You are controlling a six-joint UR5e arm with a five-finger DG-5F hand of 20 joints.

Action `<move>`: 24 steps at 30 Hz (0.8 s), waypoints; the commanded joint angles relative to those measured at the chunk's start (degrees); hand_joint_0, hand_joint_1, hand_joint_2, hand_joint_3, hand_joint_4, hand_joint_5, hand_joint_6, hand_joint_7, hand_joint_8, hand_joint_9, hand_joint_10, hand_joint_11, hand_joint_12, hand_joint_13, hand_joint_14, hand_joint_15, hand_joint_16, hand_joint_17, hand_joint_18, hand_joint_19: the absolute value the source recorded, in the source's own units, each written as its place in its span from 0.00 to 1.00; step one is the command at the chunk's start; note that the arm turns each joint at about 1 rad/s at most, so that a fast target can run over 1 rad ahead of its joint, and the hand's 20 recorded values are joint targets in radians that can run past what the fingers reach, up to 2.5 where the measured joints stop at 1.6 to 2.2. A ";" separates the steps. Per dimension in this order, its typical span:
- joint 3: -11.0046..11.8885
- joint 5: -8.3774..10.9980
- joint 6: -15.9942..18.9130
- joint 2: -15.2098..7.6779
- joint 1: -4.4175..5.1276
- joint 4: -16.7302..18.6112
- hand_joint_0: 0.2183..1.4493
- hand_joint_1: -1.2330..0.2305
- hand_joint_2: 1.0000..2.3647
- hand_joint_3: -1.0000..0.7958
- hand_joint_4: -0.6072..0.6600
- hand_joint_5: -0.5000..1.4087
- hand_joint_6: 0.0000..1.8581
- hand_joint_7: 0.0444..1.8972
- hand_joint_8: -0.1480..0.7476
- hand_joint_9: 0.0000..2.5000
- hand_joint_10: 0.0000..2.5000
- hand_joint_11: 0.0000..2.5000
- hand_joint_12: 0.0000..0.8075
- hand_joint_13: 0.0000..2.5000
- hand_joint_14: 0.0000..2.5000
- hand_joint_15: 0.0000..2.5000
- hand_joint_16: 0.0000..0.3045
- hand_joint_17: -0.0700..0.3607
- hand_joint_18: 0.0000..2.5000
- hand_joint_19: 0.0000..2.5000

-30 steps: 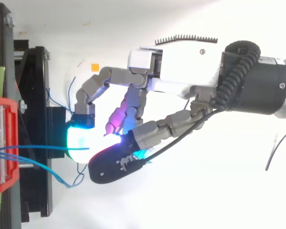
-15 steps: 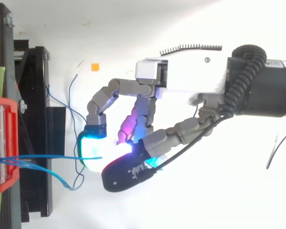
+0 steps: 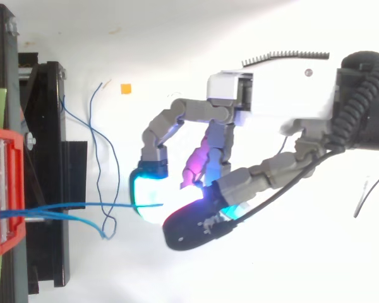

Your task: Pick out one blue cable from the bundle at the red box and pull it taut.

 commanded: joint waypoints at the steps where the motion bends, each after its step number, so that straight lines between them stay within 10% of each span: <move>1: -4.62 1.94 0.12 2.25 0.13 1.30 0.35 0.24 0.01 0.53 0.51 0.23 0.49 0.50 0.55 0.64 0.01 0.44 0.55 0.43 0.01 0.23 0.21 0.49 0.42 0.30; 24: -7.26 3.44 -0.14 3.31 0.75 5.78 0.36 0.25 0.01 0.54 0.50 0.23 0.49 0.50 0.55 0.64 0.01 0.44 0.55 0.42 0.01 0.23 0.21 0.49 0.42 0.31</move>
